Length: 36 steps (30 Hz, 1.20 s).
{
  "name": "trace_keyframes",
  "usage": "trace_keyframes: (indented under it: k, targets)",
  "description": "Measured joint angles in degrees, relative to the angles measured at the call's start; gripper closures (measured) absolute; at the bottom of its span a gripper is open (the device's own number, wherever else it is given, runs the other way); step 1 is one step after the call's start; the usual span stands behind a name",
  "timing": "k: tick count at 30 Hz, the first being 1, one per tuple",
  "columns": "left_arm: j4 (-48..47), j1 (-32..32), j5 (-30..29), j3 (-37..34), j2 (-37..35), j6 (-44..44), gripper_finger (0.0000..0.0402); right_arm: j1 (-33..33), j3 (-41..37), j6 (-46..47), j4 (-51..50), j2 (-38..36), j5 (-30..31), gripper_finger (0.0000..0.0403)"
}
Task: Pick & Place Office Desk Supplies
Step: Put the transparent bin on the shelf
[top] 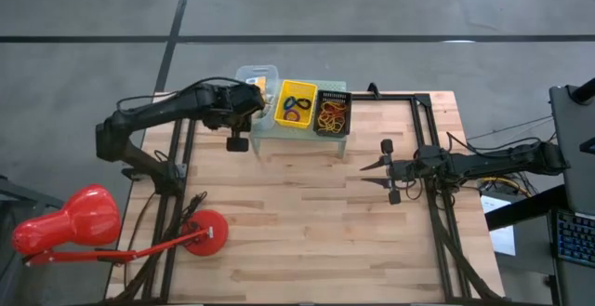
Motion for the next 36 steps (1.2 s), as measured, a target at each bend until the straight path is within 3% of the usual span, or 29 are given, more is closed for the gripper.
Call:
trace_keyframes:
  k: [36]
  targets:
    - [6.5, -0.2, 4.7, 0.0, 1.9, 1.5, 0.0389, 0.0, 0.0, 0.0, 0.0, 0.0, 0.0, 0.0282]
